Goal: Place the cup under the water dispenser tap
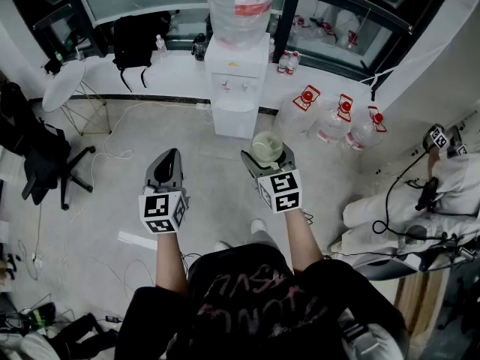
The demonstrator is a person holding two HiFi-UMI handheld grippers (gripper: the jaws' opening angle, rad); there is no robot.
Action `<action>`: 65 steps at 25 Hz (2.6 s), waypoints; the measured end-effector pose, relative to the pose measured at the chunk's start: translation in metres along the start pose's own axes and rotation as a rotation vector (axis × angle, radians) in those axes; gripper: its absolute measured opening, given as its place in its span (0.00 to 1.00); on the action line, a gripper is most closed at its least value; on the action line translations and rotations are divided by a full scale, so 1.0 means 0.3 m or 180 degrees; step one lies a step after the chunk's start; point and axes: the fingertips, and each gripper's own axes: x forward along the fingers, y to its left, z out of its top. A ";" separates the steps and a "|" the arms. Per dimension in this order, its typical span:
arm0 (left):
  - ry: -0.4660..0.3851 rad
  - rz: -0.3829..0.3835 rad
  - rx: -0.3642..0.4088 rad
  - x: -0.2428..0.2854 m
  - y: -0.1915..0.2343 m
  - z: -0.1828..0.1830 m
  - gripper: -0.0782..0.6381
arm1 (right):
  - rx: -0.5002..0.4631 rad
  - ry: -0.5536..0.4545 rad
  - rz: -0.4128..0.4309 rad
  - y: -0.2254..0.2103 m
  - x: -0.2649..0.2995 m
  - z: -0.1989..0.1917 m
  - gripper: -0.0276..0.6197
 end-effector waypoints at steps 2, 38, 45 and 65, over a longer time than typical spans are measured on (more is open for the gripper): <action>0.0006 -0.0006 0.0015 -0.003 0.003 -0.002 0.13 | 0.0036 -0.0007 0.0003 0.006 0.003 -0.002 0.59; 0.0115 -0.0177 -0.0041 0.035 0.066 -0.081 0.13 | 0.0085 0.0070 -0.0114 0.047 0.079 -0.059 0.59; 0.0243 -0.0178 -0.0054 0.155 0.115 -0.131 0.13 | 0.0084 0.0132 -0.0062 0.003 0.220 -0.083 0.59; 0.0627 -0.0160 -0.0179 0.803 0.230 -0.199 0.13 | 0.0140 0.0374 0.0216 -0.337 0.809 -0.078 0.59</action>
